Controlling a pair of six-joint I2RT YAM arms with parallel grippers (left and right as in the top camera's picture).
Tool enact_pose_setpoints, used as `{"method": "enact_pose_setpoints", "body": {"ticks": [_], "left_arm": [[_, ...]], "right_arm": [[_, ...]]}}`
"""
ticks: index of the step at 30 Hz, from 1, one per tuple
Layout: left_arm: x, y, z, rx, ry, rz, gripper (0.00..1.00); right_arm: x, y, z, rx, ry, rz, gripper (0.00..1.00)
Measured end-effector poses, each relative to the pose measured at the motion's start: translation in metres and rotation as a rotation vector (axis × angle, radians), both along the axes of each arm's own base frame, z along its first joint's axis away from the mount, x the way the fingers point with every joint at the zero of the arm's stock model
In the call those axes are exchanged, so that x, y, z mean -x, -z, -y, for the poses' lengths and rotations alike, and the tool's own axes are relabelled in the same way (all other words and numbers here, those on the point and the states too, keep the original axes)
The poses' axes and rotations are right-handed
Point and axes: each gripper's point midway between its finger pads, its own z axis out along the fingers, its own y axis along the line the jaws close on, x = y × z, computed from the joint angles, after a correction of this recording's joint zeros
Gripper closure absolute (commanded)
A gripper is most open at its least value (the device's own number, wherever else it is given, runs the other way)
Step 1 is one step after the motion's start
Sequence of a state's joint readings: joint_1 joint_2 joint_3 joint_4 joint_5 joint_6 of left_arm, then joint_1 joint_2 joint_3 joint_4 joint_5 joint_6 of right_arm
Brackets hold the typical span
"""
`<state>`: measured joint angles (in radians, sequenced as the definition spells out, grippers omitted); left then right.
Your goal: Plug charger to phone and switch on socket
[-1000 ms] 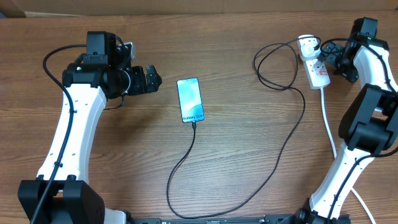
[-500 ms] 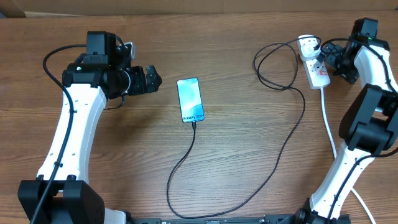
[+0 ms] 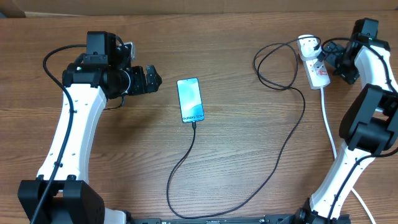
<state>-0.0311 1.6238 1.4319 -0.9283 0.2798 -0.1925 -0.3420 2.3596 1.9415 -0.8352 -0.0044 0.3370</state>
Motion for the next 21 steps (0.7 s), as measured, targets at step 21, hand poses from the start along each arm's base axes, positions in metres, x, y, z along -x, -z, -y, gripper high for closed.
{"method": "enact_pose_setpoints", "body": {"ticks": [21], "left_arm": [[0.0000, 0.0000, 0.0000, 0.000, 0.000, 0.000, 0.00]], "right_arm": [[0.0022, 0.0040, 0.0023, -0.029, 0.032, -0.001, 0.00]]}}
